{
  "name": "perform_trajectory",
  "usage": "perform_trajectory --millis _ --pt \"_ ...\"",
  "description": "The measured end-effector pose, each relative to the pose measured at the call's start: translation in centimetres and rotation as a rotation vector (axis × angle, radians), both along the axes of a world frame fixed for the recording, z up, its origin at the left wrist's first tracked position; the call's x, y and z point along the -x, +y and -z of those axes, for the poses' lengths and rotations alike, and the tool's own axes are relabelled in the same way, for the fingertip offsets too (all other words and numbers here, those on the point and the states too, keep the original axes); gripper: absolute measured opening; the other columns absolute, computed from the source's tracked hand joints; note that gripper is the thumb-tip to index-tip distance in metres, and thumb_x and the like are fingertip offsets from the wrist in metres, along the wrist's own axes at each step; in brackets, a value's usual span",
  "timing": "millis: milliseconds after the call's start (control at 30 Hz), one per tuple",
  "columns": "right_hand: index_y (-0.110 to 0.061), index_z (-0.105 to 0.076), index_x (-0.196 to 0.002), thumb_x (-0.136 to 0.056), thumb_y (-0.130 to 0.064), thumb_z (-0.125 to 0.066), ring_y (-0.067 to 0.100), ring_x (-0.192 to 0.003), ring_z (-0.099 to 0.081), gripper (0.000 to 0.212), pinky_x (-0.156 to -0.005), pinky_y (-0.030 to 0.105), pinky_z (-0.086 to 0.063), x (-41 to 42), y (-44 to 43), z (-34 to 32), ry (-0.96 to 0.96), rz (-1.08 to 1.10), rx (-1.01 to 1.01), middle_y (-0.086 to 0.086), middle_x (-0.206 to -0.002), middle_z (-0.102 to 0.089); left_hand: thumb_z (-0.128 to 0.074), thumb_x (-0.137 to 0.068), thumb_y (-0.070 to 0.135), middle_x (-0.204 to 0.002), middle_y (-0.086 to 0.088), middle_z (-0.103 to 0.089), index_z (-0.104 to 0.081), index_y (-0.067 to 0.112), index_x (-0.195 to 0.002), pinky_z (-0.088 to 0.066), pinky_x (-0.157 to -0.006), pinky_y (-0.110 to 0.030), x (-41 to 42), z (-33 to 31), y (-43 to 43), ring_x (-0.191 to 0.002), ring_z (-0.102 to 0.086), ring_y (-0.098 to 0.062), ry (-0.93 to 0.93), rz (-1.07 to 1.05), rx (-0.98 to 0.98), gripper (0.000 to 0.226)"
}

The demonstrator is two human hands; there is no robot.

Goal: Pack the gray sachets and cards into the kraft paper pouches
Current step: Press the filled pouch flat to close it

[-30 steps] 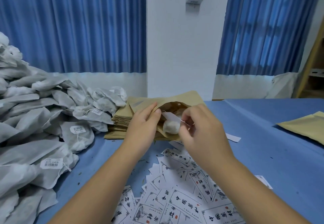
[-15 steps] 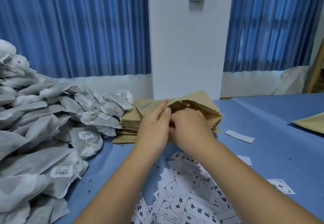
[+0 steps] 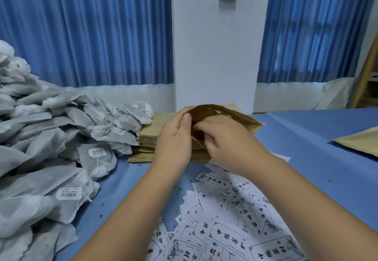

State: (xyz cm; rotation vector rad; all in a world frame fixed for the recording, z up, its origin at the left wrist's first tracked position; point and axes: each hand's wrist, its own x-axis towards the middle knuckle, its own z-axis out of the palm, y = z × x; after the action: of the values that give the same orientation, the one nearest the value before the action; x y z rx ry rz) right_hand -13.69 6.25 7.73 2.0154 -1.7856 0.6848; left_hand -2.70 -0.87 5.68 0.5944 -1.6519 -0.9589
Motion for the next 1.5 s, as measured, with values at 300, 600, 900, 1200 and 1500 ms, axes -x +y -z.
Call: perform_trajectory --millis 300,600,900,1200,1500 --pt "-0.015 -0.068 -0.096 -0.083 -0.005 -0.06 0.025 -0.093 -0.056 0.018 -0.065 0.039 -0.049 -0.1 8.0 0.8 0.066 0.096 0.186 0.0 -0.101 -0.06 -0.036 -0.104 0.025 -0.116 0.005 -0.068 -0.064 0.026 -0.121 -0.045 -0.104 -0.043 -0.8 -1.4 2.7 -0.115 -0.06 -0.013 0.053 0.071 -0.035 0.032" --pt "-0.028 -0.053 -0.082 -0.092 -0.035 -0.045 0.017 -0.073 -0.047 0.015 -0.051 0.03 -0.027 -3.5 10.3 -0.7 0.123 0.164 -0.017 -0.008 -0.074 -0.041 -0.042 -0.101 0.029 -0.123 0.017 -0.063 -0.061 0.044 -0.115 -0.043 -0.106 -0.038 -5.3 0.1 8.0 -0.119 -0.055 -0.002 0.039 -0.004 0.019 0.028" --pt "-0.026 -0.04 -0.087 -0.084 -0.01 -0.051 0.023 -0.081 -0.051 0.019 -0.051 0.028 -0.019 -8.1 11.3 1.6 0.13 0.137 -0.106 -0.003 -0.084 -0.041 -0.042 -0.099 0.043 -0.123 0.027 -0.057 -0.057 0.054 -0.115 -0.035 -0.102 -0.011 -10.5 2.6 11.4 -0.117 -0.045 0.016 -0.055 -0.148 0.089 0.025" --pt "-0.017 -0.059 -0.11 -0.089 -0.019 -0.055 0.024 -0.084 -0.064 0.021 -0.06 0.028 -0.037 -11.5 10.0 4.1 0.042 0.146 -0.093 0.004 -0.097 -0.064 -0.036 -0.088 0.056 -0.111 0.025 -0.053 -0.047 0.069 -0.111 -0.03 -0.078 0.002 -11.3 5.4 13.0 -0.106 -0.047 0.012 -0.212 -0.281 0.212 0.028" --pt "-0.012 -0.049 -0.13 -0.093 -0.014 -0.051 0.031 -0.116 -0.051 0.038 -0.098 0.039 -0.042 -12.9 7.6 4.4 0.064 0.071 -0.449 0.013 -0.129 -0.049 -0.038 -0.095 0.044 -0.109 0.018 -0.059 -0.054 0.052 -0.116 -0.03 -0.083 0.0 -12.6 5.4 12.9 -0.105 -0.05 0.01 -0.124 -0.338 0.251 0.027"
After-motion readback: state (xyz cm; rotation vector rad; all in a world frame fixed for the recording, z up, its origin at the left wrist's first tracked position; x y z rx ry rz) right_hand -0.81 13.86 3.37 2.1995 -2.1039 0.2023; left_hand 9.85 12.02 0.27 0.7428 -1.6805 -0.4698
